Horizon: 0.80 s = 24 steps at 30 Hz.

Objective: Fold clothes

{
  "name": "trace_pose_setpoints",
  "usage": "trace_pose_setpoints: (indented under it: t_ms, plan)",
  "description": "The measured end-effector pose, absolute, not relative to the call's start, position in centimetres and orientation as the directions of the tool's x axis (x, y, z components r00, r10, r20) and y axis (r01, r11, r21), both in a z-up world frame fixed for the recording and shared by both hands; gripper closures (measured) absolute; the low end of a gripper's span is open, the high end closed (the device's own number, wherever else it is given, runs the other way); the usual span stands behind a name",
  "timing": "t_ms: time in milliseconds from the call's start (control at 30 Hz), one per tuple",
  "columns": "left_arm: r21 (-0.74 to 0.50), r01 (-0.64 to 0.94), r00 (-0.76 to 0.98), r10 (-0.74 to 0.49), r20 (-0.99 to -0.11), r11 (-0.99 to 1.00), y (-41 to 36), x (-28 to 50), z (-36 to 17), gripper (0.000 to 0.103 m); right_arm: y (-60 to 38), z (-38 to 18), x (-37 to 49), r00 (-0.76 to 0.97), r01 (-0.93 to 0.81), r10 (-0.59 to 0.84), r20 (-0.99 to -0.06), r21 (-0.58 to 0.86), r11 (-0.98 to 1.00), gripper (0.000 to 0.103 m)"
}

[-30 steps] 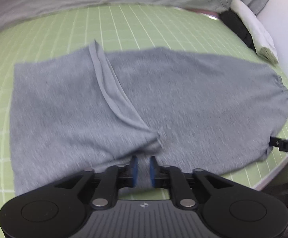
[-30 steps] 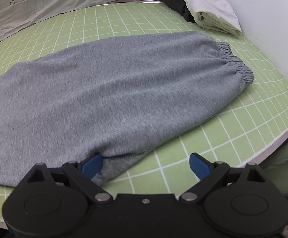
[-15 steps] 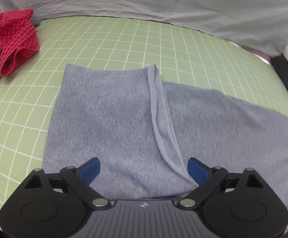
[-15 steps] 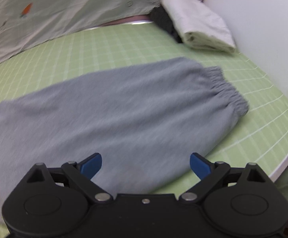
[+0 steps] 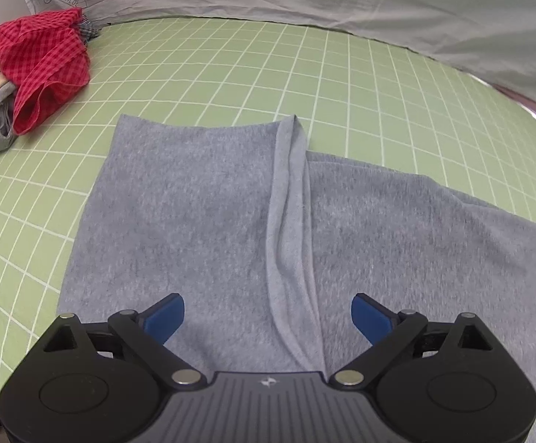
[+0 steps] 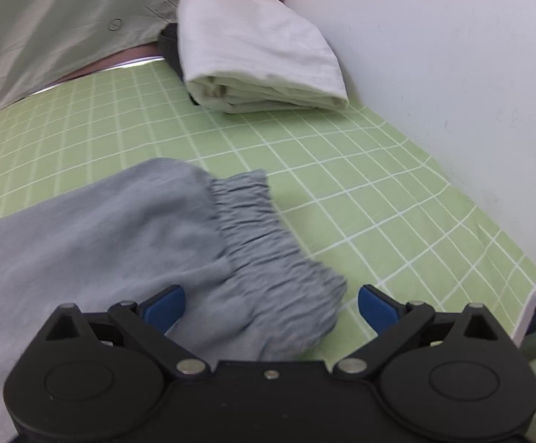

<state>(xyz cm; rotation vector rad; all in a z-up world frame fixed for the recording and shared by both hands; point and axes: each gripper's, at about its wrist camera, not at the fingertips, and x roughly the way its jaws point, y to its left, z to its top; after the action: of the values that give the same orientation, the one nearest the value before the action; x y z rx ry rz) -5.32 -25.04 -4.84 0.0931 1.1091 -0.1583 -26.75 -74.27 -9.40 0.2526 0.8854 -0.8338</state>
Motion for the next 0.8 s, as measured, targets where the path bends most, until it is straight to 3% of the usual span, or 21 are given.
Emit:
trace_pose_setpoints:
  t_ms: [267, 367, 433, 467, 533, 800]
  plan:
    - [0.061, 0.205, 0.444, -0.037, -0.895, 0.977, -27.1, -5.2, -4.3, 0.005, -76.4, -11.3, -27.0, 0.402, 0.777, -0.452, -0.796, 0.036, 0.628, 0.001]
    - [0.054, 0.196, 0.435, -0.038, -0.9, 0.979, -26.8, -5.2, -4.6, 0.005, -75.7, -11.0, -27.1, 0.451, 0.737, -0.444, -0.774, 0.042, 0.675, 0.02]
    - [0.041, 0.188, 0.432, -0.045, -0.901, 0.981, -26.4, -5.2, -4.7, 0.005, -75.1, -10.4, -27.0, 0.485, 0.709, -0.424, -0.765, 0.059, 0.703, 0.052]
    - [0.033, 0.186, 0.434, -0.052, -0.899, 0.982, -26.2, -5.3, -4.6, 0.005, -74.8, -10.2, -26.9, 0.502, 0.692, -0.408, -0.763, 0.071, 0.719, 0.056]
    - [0.021, 0.18, 0.442, -0.062, -0.895, 0.983, -25.8, -5.3, -4.5, 0.005, -74.0, -9.5, -26.5, 0.524, 0.669, -0.394, -0.755, 0.078, 0.74, 0.063]
    - [-0.017, 0.143, 0.469, -0.082, -0.879, 0.99, -22.6, -5.3, -4.1, 0.005, -69.7, -4.6, -25.7, 0.641, 0.598, -0.378, -0.668, 0.125, 0.792, 0.064]
